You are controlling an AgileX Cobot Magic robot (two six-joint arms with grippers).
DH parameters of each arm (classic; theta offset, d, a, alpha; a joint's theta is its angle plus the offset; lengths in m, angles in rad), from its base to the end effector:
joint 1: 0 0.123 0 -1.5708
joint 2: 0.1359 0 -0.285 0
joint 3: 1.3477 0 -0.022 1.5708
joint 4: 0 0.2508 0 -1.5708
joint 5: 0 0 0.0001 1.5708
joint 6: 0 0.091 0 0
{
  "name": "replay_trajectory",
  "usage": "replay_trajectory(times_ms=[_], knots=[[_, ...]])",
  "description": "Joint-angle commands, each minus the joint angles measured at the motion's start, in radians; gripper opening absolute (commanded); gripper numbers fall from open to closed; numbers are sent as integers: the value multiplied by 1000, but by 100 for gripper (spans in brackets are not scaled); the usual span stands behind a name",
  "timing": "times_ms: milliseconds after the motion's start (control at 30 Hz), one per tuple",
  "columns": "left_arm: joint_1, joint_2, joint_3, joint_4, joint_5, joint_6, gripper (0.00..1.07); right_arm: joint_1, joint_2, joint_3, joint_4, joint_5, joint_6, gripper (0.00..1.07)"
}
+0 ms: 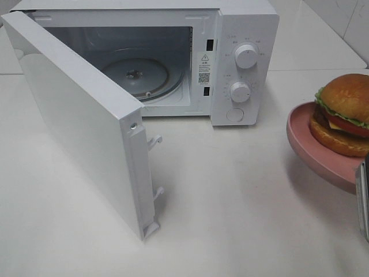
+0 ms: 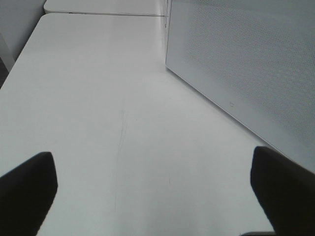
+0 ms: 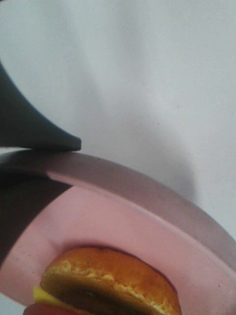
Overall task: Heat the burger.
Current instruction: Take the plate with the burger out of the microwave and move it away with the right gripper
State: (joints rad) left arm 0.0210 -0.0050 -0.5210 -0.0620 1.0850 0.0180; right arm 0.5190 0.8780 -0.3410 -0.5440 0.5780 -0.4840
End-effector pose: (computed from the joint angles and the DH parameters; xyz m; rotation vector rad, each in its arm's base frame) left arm -0.0091 -0.0052 0.2812 0.0017 2.0414 -0.0497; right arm 0.1299 0.0445 0.2042 -1.6282 1.9712 -0.5337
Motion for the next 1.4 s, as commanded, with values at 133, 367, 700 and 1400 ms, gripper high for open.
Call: replay_trajectory(times_ms=[133,367,700,1400], knots=[[3,-5,5,-1,-13,-6,100,-2,-17,12,-132,-32,179,0],[3,-5,5,-1,-13,-6,100,-2,8,12,-218,-3,429,0],[3,-5,5,-1,-13,-6,100,-2,135,-43,-317,59,727,0],[3,-5,5,-1,-13,-6,100,2,628,-279,-305,309,1218,0]])
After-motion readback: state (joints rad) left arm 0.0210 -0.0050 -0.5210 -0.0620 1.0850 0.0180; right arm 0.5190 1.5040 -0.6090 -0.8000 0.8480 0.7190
